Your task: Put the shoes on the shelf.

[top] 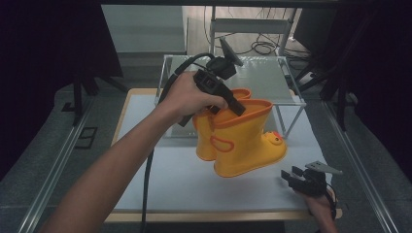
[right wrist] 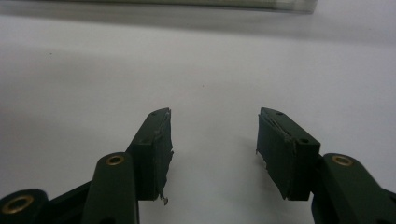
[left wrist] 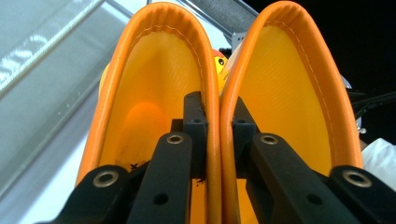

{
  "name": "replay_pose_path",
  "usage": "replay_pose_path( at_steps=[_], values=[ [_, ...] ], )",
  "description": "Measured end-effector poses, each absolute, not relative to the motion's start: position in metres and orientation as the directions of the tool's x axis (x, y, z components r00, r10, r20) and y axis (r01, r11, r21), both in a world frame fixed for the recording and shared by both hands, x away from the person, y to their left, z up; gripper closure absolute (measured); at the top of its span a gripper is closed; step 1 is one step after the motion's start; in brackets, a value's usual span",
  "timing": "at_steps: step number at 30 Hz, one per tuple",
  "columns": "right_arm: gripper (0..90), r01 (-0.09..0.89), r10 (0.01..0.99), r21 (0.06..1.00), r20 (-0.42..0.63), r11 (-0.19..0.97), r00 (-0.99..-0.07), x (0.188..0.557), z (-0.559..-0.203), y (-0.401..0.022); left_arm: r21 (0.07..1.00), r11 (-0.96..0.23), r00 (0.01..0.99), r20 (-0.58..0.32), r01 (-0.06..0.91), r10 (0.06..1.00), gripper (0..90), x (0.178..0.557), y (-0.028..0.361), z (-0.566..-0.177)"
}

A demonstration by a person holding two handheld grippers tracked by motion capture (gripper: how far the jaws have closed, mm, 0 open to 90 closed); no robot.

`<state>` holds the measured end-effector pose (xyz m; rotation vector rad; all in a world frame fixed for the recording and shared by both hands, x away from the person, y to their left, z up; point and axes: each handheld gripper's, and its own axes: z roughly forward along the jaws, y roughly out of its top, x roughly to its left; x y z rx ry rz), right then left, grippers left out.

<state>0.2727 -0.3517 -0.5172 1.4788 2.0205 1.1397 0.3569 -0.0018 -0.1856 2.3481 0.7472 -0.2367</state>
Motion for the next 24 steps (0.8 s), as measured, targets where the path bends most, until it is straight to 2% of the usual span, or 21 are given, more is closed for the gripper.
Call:
replay_pose_path(
  at_steps=[9,16,24],
  values=[
    [44.5,0.606,0.919,0.789,0.156,0.104,-0.361,0.274,-0.518,-0.353,0.551,-0.595,0.809,-0.353,0.585,0.469,82.1,0.370,-0.015,-0.164],
    [44.7,0.603,0.919,0.791,0.156,0.103,-0.361,0.273,-0.517,-0.353,0.566,-0.547,0.785,-0.398,0.618,0.475,82.0,0.384,-0.015,-0.151],
    [44.7,0.598,0.920,0.796,0.158,0.096,-0.358,0.273,-0.516,-0.355,0.583,-0.482,0.747,-0.398,0.654,0.532,82.0,0.407,-0.018,-0.132]
  ],
)
